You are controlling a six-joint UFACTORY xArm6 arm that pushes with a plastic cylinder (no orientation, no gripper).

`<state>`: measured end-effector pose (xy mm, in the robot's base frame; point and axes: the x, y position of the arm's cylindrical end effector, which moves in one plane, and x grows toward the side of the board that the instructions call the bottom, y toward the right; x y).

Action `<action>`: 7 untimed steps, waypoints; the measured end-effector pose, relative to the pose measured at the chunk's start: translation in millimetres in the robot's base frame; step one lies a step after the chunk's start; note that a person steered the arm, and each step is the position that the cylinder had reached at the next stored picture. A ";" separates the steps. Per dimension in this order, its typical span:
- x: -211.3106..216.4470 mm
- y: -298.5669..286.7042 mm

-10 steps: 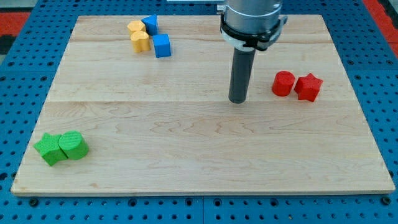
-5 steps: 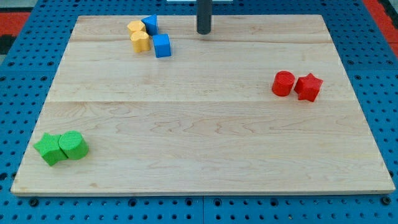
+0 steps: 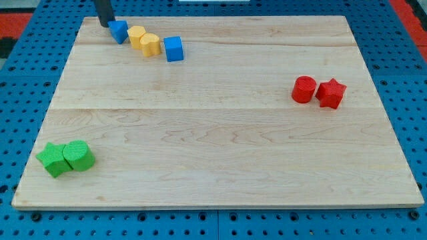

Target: Move the blue triangle to the left side of the yellow hexagon

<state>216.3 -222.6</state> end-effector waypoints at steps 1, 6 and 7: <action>15.8 14.7; 15.9 43.3; 17.8 47.0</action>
